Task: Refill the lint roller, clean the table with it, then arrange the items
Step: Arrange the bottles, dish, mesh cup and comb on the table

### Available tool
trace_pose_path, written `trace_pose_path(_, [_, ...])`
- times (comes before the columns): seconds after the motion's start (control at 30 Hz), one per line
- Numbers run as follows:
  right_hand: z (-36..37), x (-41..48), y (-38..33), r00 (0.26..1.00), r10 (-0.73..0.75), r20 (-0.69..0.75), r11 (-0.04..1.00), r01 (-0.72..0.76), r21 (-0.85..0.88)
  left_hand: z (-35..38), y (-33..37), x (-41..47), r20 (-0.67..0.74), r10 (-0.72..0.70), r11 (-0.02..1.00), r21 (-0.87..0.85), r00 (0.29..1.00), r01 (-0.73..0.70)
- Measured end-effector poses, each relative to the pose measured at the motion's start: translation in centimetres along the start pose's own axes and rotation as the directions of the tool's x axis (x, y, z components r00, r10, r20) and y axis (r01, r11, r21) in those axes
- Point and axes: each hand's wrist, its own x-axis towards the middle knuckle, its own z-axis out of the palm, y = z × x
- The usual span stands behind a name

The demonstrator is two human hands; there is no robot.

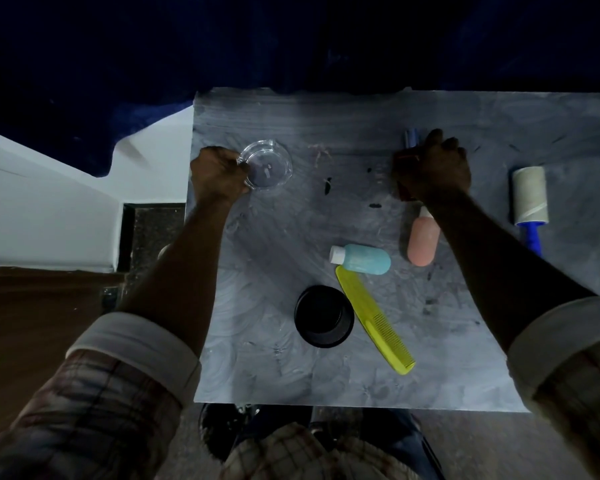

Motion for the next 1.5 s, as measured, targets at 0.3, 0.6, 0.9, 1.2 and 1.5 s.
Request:
trace_pose_path(0.3, [-0.9,-4.0,-0.1,0.971,-0.168,-0.172,0.983,0.179,0.05,0.0,1.0,-1.9,0.006,-0.066,0.984,-0.166,0.998,0.066])
trace_pose_path(0.6, [0.3,-19.2,0.8,0.886,-0.459,0.062,0.828,0.401,0.393,-0.1,0.9,-2.5,0.0,-0.068,0.974,-0.215,0.998,0.066])
trace_pose_path(0.9, [2.0,-24.8,3.9,0.849,-0.454,0.271,0.789,0.241,0.565,-0.9,-4.6,-16.4,0.067,0.274,0.962,-0.023,0.959,-0.274])
trace_pose_path(1.2, [2.9,-25.7,1.1,0.8,-0.528,0.287,0.758,0.291,0.583,-3.4,-7.4,-25.8,0.451,0.386,0.905,-0.018,0.805,-0.424])
trace_pose_path(1.5, [5.0,-17.9,-7.9,0.837,-0.537,0.104,0.665,0.345,0.662,-5.3,-4.4,-15.6,0.24,0.482,0.865,0.019,0.843,-0.501])
